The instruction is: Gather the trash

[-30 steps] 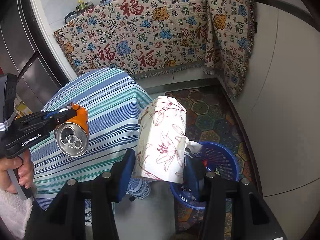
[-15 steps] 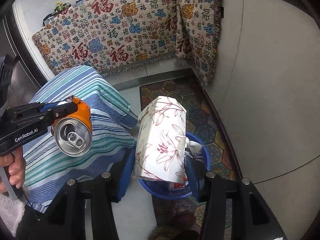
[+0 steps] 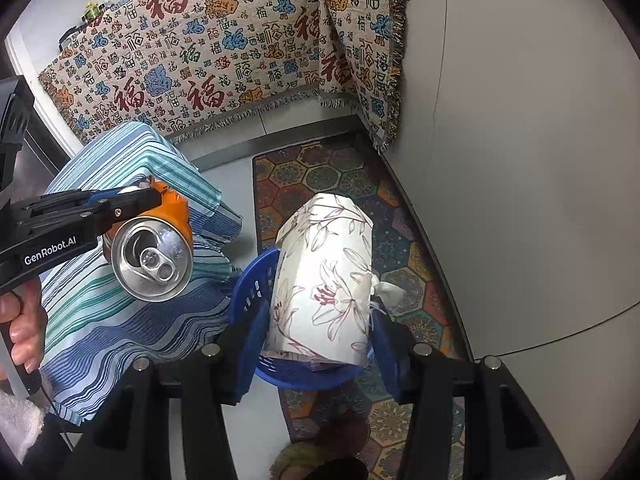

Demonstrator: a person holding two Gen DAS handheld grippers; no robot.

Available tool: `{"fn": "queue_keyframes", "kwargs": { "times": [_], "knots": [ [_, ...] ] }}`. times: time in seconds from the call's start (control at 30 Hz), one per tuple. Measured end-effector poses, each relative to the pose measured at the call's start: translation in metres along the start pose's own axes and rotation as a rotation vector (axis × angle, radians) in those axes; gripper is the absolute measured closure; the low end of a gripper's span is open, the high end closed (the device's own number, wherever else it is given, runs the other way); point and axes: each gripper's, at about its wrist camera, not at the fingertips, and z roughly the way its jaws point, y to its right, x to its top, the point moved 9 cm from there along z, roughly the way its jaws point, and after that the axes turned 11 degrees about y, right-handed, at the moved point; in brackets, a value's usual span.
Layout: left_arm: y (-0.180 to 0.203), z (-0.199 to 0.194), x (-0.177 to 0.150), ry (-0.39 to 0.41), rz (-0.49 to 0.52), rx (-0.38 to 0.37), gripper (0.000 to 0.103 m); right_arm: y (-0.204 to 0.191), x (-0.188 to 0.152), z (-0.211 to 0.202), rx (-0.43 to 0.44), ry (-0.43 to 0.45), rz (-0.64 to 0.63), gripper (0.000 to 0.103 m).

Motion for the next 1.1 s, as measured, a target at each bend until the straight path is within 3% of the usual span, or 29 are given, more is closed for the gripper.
{"fn": "queue_keyframes", "kwargs": {
  "times": [0.2, 0.23, 0.27, 0.33, 0.4, 0.6, 0.73, 0.83, 0.97, 1.1],
  "knots": [
    [0.009, 0.018, 0.0, -0.006, -0.011, -0.02, 0.086, 0.003, -0.005, 0.013, 0.029, -0.002, -0.016, 0.051],
    [0.01, 0.021, 0.0, -0.007, -0.019, -0.032, 0.079, 0.004, -0.007, 0.015, 0.032, -0.001, -0.016, 0.051],
    [0.011, 0.024, 0.001, -0.008, -0.027, -0.044, 0.058, 0.004, -0.007, 0.019, 0.041, 0.003, -0.018, 0.05],
    [0.012, 0.028, 0.005, 0.014, -0.042, -0.047, 0.039, 0.004, -0.006, 0.027, 0.066, 0.025, -0.02, 0.049],
    [0.012, 0.029, 0.007, 0.028, -0.048, -0.045, 0.039, 0.005, -0.006, 0.032, 0.07, 0.035, -0.015, 0.043],
    [0.003, 0.013, 0.01, 0.073, -0.05, -0.028, 0.034, 0.008, 0.004, 0.016, 0.068, 0.1, 0.014, 0.043],
    [-0.005, -0.007, 0.016, 0.123, -0.06, -0.012, 0.02, 0.004, 0.019, -0.008, 0.065, 0.149, 0.008, 0.042],
    [-0.008, -0.021, 0.017, 0.147, -0.067, 0.005, 0.016, -0.004, 0.032, -0.028, 0.061, 0.192, -0.009, 0.041],
    [-0.009, -0.036, 0.01, 0.154, -0.056, 0.029, 0.005, -0.011, 0.037, -0.049, 0.037, 0.218, 0.005, 0.034],
    [-0.009, -0.056, -0.02, 0.135, -0.003, 0.038, 0.001, -0.012, 0.015, -0.07, 0.017, 0.208, 0.086, 0.023]
  ]
}}
